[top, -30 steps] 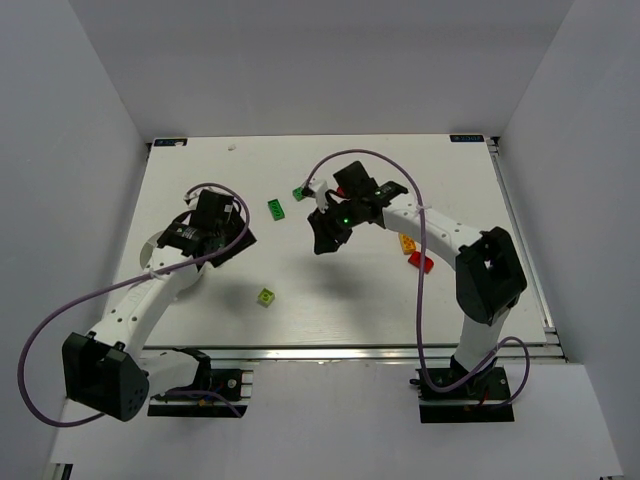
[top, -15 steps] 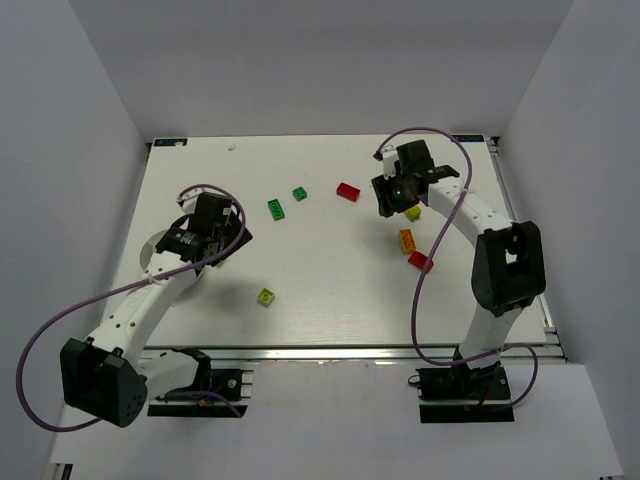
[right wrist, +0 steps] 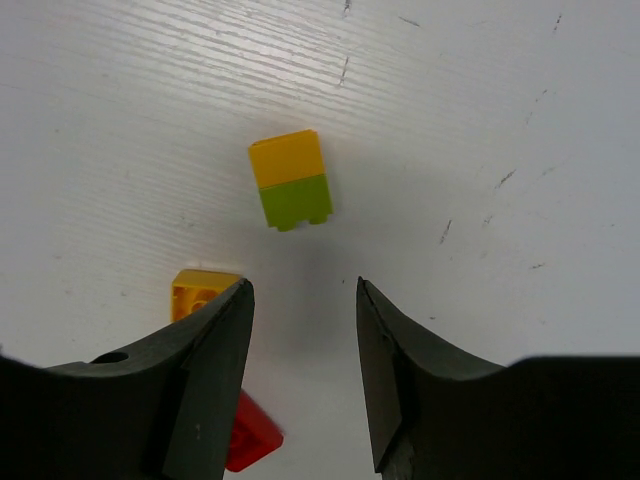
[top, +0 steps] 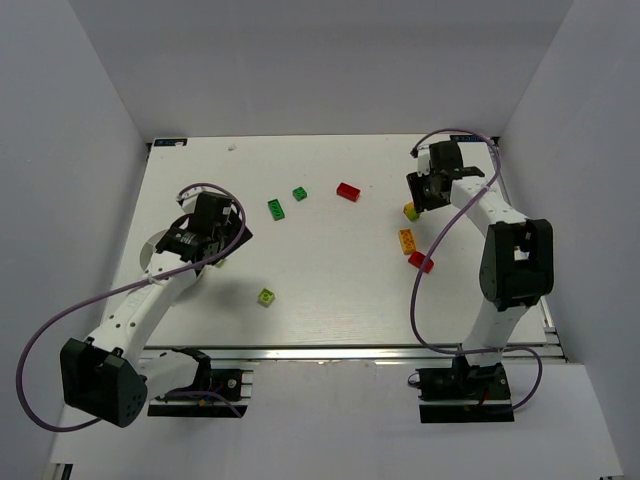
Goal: Sort the legos into containers by color
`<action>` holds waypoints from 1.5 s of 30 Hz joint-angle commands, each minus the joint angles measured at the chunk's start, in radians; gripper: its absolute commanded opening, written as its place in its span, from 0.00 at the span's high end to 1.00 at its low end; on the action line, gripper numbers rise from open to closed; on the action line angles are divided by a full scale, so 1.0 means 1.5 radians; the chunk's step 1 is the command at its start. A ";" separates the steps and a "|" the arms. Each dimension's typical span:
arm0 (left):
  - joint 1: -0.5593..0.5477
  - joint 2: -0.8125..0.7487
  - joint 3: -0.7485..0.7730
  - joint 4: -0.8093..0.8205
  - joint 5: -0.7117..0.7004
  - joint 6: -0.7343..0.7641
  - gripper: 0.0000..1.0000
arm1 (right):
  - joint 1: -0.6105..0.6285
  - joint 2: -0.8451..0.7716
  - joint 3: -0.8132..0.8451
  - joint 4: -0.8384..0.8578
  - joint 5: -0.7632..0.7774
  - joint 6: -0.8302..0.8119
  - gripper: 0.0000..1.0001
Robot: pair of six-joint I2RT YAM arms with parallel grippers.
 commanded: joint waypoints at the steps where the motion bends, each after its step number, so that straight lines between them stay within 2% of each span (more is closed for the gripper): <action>1: -0.003 -0.025 0.004 0.006 -0.014 0.003 0.26 | -0.005 0.023 0.035 0.022 -0.004 -0.019 0.49; 3: -0.002 -0.024 0.004 -0.004 -0.024 -0.003 0.26 | -0.006 0.028 0.056 0.011 -0.040 -0.024 0.49; 6: -0.002 -0.008 0.003 -0.029 -0.056 -0.017 0.26 | -0.005 0.031 0.089 -0.031 -0.151 -0.045 0.48; 10: -0.003 0.045 0.018 -0.059 -0.093 -0.009 0.26 | -0.003 0.033 0.124 -0.090 -0.364 -0.104 0.44; 13: -0.002 0.082 0.033 -0.050 -0.109 0.010 0.26 | 0.009 0.033 0.143 -0.125 -0.438 -0.163 0.36; 16: -0.002 0.116 0.053 -0.010 -0.102 0.032 0.26 | 0.028 0.031 0.142 -0.105 -0.430 -0.165 0.35; 20: -0.002 0.187 0.105 0.068 -0.047 0.086 0.26 | 0.070 0.036 0.148 -0.096 -0.415 -0.158 0.35; 25: -0.003 0.322 0.200 0.163 0.031 0.151 0.24 | 0.092 0.041 0.145 -0.085 -0.429 -0.119 0.34; 29: -0.002 0.420 0.262 0.215 0.075 0.176 0.21 | 0.093 0.038 0.134 -0.086 -0.439 -0.110 0.28; 35: -0.004 0.534 0.358 0.218 0.038 0.191 0.19 | 0.094 0.001 0.080 -0.066 -0.442 -0.105 0.26; 45: -0.004 0.621 0.412 0.206 0.021 0.216 0.22 | 0.093 -0.009 0.050 -0.035 -0.451 -0.078 0.26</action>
